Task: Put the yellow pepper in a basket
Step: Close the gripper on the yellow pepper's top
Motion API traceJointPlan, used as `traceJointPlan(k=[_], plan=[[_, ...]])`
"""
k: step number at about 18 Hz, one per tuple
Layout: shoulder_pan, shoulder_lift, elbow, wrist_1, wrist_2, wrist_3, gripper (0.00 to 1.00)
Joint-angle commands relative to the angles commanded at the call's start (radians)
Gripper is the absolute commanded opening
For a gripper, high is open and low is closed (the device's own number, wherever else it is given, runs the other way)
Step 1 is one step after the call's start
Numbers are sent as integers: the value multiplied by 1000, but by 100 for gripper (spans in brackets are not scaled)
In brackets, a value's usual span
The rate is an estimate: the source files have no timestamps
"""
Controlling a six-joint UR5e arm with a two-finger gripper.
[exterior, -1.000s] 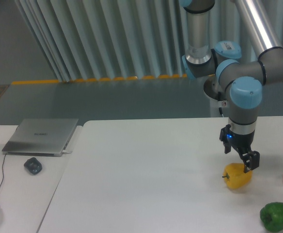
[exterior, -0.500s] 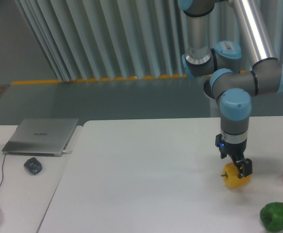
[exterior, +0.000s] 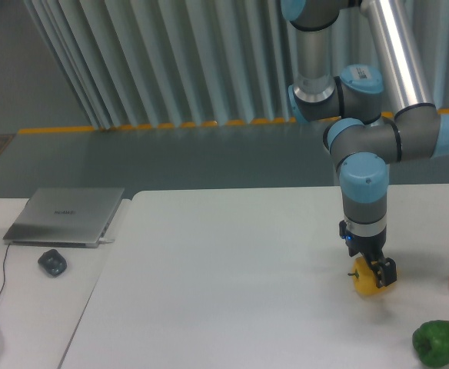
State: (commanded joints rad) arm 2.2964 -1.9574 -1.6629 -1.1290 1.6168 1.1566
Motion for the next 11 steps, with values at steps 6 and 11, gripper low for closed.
traceJointPlan(k=[6, 11], plan=[[5, 14, 3, -2, 8, 11, 37], [35, 80, 12, -23, 8, 18, 34]])
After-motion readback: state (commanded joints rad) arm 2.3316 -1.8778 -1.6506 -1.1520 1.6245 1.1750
